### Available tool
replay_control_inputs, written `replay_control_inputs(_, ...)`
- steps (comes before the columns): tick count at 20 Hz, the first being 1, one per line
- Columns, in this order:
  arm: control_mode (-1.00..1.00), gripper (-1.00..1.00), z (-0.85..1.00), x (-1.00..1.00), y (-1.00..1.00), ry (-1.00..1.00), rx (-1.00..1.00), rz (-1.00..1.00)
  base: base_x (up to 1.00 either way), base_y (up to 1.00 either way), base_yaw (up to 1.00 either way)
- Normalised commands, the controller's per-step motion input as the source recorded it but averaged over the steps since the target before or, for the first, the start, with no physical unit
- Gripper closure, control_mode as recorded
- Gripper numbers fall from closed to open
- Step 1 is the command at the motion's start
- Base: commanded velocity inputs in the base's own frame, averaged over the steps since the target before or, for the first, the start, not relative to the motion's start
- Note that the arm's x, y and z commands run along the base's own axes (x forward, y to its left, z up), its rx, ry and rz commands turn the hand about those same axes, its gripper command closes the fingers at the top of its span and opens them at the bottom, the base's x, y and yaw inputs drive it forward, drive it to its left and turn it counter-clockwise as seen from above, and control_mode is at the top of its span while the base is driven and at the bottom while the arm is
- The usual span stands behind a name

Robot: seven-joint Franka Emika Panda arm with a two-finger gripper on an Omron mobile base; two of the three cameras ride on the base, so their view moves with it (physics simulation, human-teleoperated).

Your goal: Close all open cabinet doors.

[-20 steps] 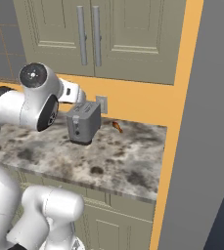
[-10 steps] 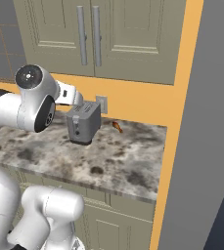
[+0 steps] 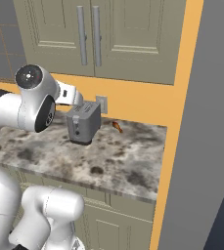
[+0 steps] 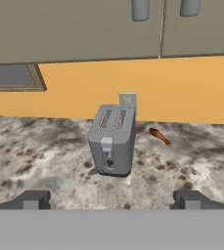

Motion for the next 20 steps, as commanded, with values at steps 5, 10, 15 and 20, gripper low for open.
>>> replay_control_inputs(5, 1.00, -1.00, 0.00, 0.00, 0.00, 0.00, 0.00, 0.00, 0.00, 0.00, 0.00)
replay_control_inputs(10, 1.00, -1.00, 0.00, 0.00, 0.00, 0.00, 0.00, 0.00, 0.00, 0.00, 0.00)
replay_control_inputs(15, 1.00, -1.00, 0.00, 0.00, 0.00, 0.00, 0.00, 0.00, 0.00, 0.00, 0.00)
replay_control_inputs(20, 1.00, -1.00, 0.00, 0.00, 0.00, 0.00, 0.00, 0.00, -0.15, 0.00, 0.00)
